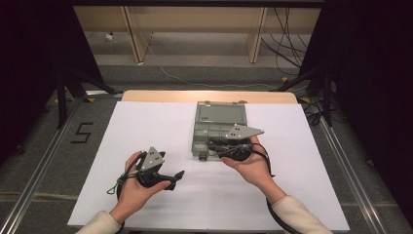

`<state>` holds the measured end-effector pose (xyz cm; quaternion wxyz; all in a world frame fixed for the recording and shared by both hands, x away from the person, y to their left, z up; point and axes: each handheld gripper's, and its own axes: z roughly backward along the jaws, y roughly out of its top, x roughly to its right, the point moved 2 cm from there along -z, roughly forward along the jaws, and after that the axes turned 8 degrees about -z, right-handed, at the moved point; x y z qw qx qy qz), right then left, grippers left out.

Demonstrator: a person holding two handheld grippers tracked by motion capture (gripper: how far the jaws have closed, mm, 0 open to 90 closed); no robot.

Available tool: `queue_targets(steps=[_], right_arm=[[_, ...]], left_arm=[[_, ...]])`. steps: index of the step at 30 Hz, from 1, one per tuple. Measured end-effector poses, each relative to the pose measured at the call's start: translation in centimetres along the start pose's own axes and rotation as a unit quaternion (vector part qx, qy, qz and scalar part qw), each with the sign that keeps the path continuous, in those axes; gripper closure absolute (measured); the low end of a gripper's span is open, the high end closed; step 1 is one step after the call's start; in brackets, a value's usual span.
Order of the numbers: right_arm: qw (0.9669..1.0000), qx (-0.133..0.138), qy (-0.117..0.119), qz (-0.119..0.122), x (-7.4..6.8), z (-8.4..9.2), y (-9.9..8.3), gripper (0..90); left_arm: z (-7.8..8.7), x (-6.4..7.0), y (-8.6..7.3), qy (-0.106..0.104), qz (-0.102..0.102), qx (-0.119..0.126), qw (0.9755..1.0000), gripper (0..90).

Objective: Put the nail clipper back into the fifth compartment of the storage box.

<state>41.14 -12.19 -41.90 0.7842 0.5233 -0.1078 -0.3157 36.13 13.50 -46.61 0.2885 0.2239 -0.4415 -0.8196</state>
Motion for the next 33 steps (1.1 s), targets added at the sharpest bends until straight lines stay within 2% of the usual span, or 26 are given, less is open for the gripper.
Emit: queue_targets(steps=[33], right_arm=[[0.9999, 0.006, -0.014, -0.005, 1.0, -1.4, 1.1, 77.9]], left_arm=[[0.0, -0.1, -0.1, -0.001, 0.003, 0.002, 1.0, 6.3]])
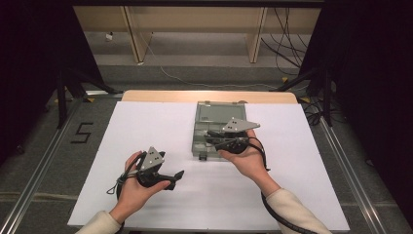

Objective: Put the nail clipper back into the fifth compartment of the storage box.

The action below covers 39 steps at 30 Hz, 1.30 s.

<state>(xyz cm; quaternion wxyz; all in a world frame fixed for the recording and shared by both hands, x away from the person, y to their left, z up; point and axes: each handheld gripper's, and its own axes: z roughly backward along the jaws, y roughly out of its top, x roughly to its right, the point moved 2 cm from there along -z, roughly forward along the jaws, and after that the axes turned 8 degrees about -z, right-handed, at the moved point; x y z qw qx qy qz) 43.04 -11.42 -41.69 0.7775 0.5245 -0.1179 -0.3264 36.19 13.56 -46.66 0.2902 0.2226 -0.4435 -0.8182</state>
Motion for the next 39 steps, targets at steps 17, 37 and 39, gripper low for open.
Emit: queue_targets(steps=[17, 37, 39], right_arm=[[1.0, 0.003, -0.005, -0.004, 0.3, -0.6, 0.4, 77.9], [1.0, 0.003, -0.008, -0.004, 0.3, -1.7, 0.6, 77.9], [0.9999, 0.003, -0.01, -0.003, 0.3, -1.7, 0.6, 77.9]], left_arm=[[0.0, 0.0, 0.0, 0.0, 0.001, 0.001, 1.0, 6.3], [0.0, 0.0, 0.0, 0.003, 0.0, 0.002, 1.0, 6.3], [0.0, -0.1, 0.0, 0.002, -0.001, 0.0, 1.0, 6.3]])
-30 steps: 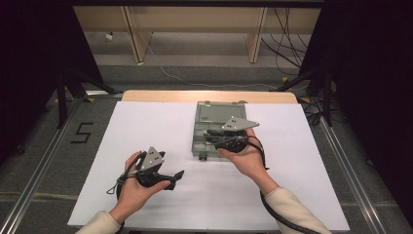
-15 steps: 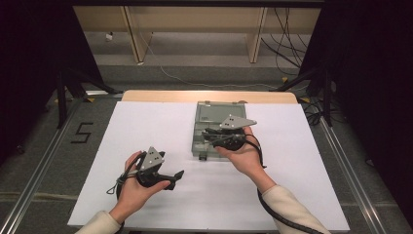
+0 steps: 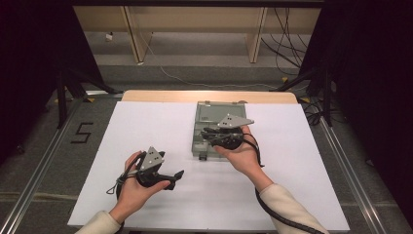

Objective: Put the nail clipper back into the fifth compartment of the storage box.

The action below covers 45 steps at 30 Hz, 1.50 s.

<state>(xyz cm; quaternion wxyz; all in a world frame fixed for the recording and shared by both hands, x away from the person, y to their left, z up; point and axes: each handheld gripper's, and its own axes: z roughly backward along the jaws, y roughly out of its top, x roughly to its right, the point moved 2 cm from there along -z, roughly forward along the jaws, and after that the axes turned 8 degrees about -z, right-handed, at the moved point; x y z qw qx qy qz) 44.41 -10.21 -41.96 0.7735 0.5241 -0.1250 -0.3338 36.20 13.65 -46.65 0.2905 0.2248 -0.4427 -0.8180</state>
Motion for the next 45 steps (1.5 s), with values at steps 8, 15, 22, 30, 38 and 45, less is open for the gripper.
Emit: queue_targets(steps=[8, 15, 22, 30, 38, 45], right_arm=[[1.0, 0.0, -0.003, -0.004, 0.2, -0.6, 0.0, 77.9], [0.9999, -0.003, -0.01, 0.004, 0.3, -1.3, 0.0, 77.9], [0.9999, -0.008, -0.011, 0.005, 0.3, -2.0, 0.0, 77.8], [0.9997, -0.016, -0.017, 0.008, 0.3, -2.8, -0.3, 77.8], [0.9988, -0.042, -0.022, 0.009, 0.4, -3.5, -0.8, 77.8], [0.9979, -0.059, -0.026, 0.007, 0.6, -4.1, -1.3, 77.8]], left_arm=[[0.0, 0.0, 0.0, 0.0, 0.0, -0.001, 1.0, 6.3], [0.0, 0.0, 0.0, 0.0, -0.002, 0.002, 1.0, 6.4], [0.0, -0.2, 0.0, 0.005, -0.011, 0.006, 0.9999, 6.4], [0.0, -0.2, 0.1, 0.002, -0.012, 0.006, 0.9999, 6.3], [0.0, -0.2, 0.0, 0.002, -0.01, 0.008, 0.9999, 6.3], [0.0, -0.3, 0.0, 0.002, -0.013, 0.005, 0.9999, 6.4]])
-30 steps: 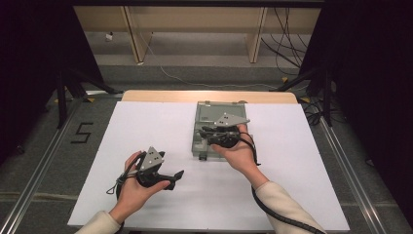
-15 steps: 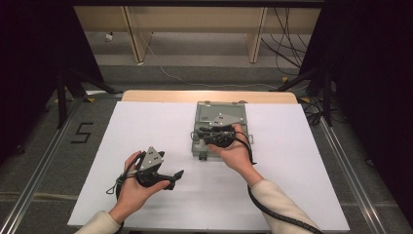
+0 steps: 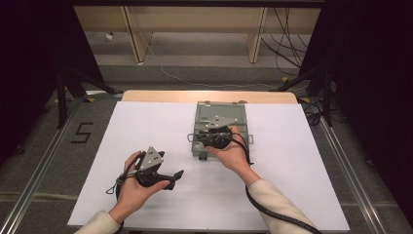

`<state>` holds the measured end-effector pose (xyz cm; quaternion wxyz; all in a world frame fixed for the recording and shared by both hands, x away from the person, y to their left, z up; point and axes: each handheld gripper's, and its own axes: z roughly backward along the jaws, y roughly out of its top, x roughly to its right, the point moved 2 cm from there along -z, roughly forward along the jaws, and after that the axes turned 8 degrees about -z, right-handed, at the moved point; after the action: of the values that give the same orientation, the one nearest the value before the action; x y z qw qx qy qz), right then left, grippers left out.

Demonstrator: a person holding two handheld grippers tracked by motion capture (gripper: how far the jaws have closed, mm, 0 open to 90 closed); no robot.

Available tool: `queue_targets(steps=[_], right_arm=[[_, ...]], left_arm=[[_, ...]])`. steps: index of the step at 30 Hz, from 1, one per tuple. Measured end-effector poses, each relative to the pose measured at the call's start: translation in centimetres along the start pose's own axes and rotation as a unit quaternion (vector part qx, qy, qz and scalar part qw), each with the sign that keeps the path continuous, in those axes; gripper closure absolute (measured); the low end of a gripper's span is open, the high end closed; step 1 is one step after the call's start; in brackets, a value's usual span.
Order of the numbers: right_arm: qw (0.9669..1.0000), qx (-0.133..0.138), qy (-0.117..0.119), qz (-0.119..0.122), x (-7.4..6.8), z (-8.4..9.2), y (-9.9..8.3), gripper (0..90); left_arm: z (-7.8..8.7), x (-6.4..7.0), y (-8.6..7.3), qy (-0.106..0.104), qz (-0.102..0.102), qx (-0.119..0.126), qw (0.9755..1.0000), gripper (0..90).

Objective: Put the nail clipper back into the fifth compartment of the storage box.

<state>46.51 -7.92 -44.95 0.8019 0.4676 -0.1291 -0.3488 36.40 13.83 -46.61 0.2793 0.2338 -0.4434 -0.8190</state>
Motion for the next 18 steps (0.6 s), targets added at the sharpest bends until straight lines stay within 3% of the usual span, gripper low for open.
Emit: queue_targets(steps=[18], right_arm=[[0.9995, -0.03, -0.012, 0.001, 0.4, -1.2, -0.9, 77.7]], left_arm=[[-0.1, 0.0, -0.1, -0.003, 0.003, 0.0, 1.0, 6.3]])
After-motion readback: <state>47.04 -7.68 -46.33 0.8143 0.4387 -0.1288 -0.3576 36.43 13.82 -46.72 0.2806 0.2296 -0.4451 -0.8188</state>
